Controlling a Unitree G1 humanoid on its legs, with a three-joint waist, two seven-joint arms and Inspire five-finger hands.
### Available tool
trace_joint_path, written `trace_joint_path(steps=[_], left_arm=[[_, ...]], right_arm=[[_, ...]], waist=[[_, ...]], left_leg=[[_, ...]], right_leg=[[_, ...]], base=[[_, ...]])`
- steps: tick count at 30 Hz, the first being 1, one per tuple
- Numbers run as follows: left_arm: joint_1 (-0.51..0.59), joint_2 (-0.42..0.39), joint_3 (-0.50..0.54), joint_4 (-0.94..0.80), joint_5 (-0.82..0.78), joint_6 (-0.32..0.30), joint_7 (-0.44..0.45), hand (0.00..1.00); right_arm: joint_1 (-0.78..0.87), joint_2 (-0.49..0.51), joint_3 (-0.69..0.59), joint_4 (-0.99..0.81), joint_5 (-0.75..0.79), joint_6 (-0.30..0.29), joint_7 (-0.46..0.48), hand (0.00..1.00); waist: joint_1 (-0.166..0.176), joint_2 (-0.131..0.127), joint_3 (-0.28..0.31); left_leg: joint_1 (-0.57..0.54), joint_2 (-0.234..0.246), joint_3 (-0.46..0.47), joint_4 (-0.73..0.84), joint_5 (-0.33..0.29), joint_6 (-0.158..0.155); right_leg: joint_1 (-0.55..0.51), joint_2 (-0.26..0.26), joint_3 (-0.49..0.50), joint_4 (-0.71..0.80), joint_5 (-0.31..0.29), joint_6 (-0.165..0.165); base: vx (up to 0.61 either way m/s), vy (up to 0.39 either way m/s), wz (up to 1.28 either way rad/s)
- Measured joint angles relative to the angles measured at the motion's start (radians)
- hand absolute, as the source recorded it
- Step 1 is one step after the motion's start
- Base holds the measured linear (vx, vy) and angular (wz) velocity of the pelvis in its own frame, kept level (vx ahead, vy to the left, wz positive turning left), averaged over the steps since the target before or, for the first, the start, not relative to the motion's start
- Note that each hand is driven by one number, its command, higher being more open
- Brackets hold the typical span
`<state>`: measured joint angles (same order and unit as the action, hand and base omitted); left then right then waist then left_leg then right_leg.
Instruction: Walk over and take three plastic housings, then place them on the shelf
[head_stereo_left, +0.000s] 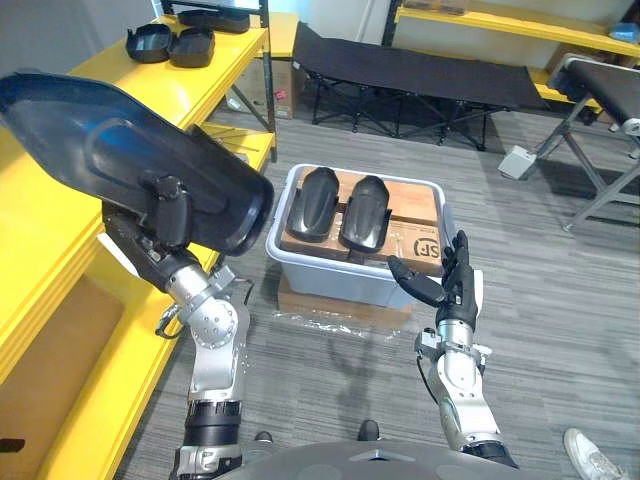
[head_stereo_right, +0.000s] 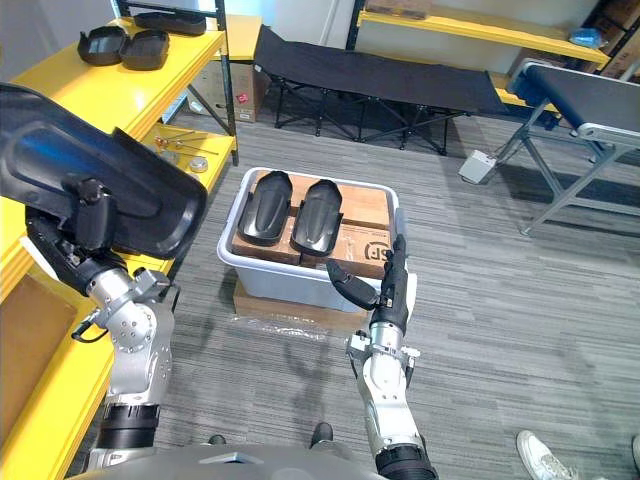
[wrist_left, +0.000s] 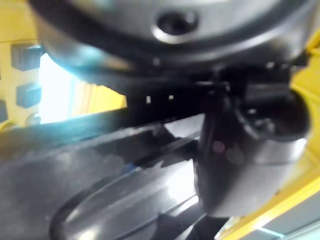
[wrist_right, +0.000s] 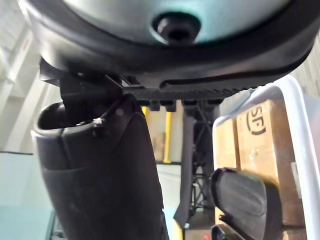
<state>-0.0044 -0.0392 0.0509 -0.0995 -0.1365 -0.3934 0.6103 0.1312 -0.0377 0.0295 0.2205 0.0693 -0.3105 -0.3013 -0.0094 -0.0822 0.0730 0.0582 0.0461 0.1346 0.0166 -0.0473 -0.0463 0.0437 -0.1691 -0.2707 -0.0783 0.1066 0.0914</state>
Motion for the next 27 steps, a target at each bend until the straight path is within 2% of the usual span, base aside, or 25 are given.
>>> trace_joint_path(steps=[3,7,12,15,16,19,24,26,27], left_arm=[[0.123,0.0,0.014,-0.101,-0.109,0.008,-0.173,0.0],[0.212,-0.002,0.055,-0.223,-0.13,0.027,-0.257,0.0],[0.286,-0.002,0.172,-0.328,-0.129,0.027,-0.354,0.0],[0.339,-0.002,0.229,-0.366,-0.13,0.027,-0.421,0.0],[0.351,-0.002,0.235,-0.373,-0.131,0.027,-0.435,0.0],[0.419,0.0,0.258,-0.39,-0.191,0.027,-0.548,0.0],[0.472,0.0,0.26,-0.39,-0.253,0.027,-0.631,0.0],[0.473,0.001,0.258,-0.391,-0.255,0.027,-0.664,0.0],[0.471,0.004,0.251,-0.393,-0.255,0.027,-0.692,0.0]], right_arm=[[0.012,-0.002,-0.038,-0.002,0.143,0.006,0.123,1.0],[0.009,-0.005,-0.035,-0.034,0.211,0.04,0.193,1.0],[-0.032,-0.014,0.021,-0.031,0.214,0.085,0.285,1.0],[-0.095,-0.043,0.072,-0.018,0.211,0.087,0.333,1.0],[-0.109,-0.047,0.08,-0.015,0.209,0.087,0.336,1.0],[-0.191,-0.047,0.097,0.008,0.163,0.087,0.325,1.0],[-0.204,-0.053,0.094,0.008,0.174,0.092,0.32,1.0],[-0.198,-0.064,0.078,0.003,0.175,0.109,0.325,1.0],[-0.182,-0.068,0.061,-0.004,0.179,0.117,0.325,1.0]], waist=[[-0.003,0.024,0.002],[0.011,0.037,0.001],[0.098,0.043,0.0],[0.148,0.047,0.002],[0.154,0.047,0.002],[0.197,0.049,0.001],[0.194,0.051,0.002],[0.182,0.051,0.003],[0.164,0.051,0.002]], left_leg=[[0.002,0.0,0.0,-0.002,-0.002,0.0],[-0.019,-0.002,-0.053,0.002,-0.001,0.002],[-0.053,-0.009,-0.174,0.003,0.019,0.01],[-0.059,-0.022,-0.229,-0.002,0.033,0.009],[-0.06,-0.027,-0.239,-0.003,0.034,0.008],[-0.07,-0.04,-0.267,-0.003,0.038,0.011],[-0.073,-0.042,-0.283,-0.001,0.038,0.012],[-0.087,-0.044,-0.279,-0.001,0.032,0.022],[-0.107,-0.031,-0.24,-0.002,0.033,0.025]], right_leg=[[0.001,-0.001,-0.001,0.0,-0.001,0.0],[0.015,-0.005,-0.057,0.0,-0.009,0.002],[0.053,-0.007,-0.181,0.0,-0.026,0.005],[0.082,-0.016,-0.245,0.0,-0.036,0.013],[0.087,-0.018,-0.254,0.0,-0.038,0.015],[0.098,-0.027,-0.285,0.0,-0.041,0.018],[0.095,-0.038,-0.302,0.048,-0.075,0.017],[0.096,-0.039,-0.326,0.056,-0.084,0.017],[0.099,-0.04,-0.361,0.06,-0.088,0.022]], base=[[-0.01,0.0,-0.02],[0.0,-0.012,0.39],[0.01,-0.034,0.71],[-0.01,-0.013,0.61],[-0.02,0.013,0.63],[-0.02,0.037,0.32],[0.0,0.022,0.12],[-0.02,0.0,0.4],[-0.01,-0.018,0.8]])
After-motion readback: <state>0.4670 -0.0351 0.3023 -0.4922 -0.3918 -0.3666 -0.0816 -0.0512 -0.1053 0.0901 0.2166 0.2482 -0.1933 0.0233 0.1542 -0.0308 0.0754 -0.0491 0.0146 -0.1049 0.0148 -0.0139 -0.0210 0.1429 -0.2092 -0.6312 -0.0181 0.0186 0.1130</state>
